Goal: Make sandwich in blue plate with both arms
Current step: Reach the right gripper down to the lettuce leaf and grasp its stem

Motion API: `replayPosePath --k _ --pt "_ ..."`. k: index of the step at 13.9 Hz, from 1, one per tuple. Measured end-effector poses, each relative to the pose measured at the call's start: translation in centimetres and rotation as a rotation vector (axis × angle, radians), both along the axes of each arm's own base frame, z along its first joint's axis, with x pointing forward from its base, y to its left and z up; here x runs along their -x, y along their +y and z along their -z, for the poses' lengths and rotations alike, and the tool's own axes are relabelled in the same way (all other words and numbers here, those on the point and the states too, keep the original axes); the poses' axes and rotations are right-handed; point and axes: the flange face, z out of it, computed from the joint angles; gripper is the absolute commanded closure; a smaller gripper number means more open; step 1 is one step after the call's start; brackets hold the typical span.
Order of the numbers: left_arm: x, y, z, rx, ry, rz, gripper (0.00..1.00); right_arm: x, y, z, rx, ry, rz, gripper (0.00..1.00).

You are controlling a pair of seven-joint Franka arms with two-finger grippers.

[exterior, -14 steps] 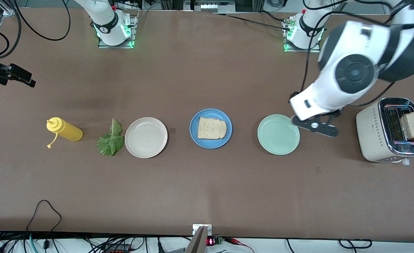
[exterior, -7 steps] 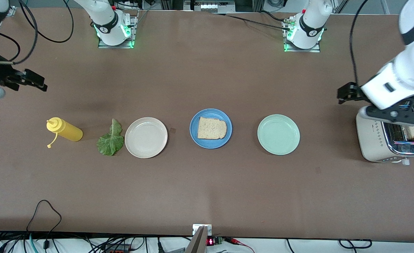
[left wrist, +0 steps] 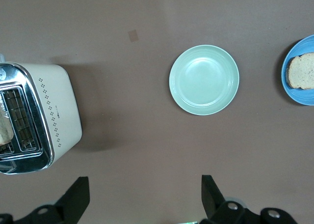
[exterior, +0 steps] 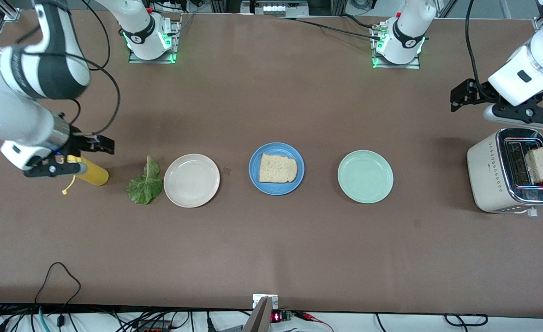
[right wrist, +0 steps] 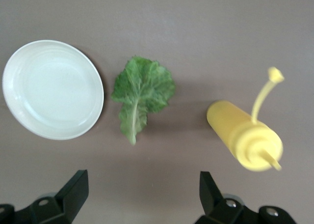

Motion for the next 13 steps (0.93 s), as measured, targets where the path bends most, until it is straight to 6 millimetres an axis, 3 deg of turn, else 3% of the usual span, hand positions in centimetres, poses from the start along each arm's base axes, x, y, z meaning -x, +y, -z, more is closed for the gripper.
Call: replayPosePath --k 6,13 --pt "-0.1 -0.2 0.3 0.0 0.002 0.003 0.0 -1.9 3.1 9.9 0.024 0.041 -0.048 0.0" --pt "-0.1 -0.2 0.4 0.0 0.003 0.003 0.0 0.8 2.8 17.1 0.027 0.023 -0.055 0.0"
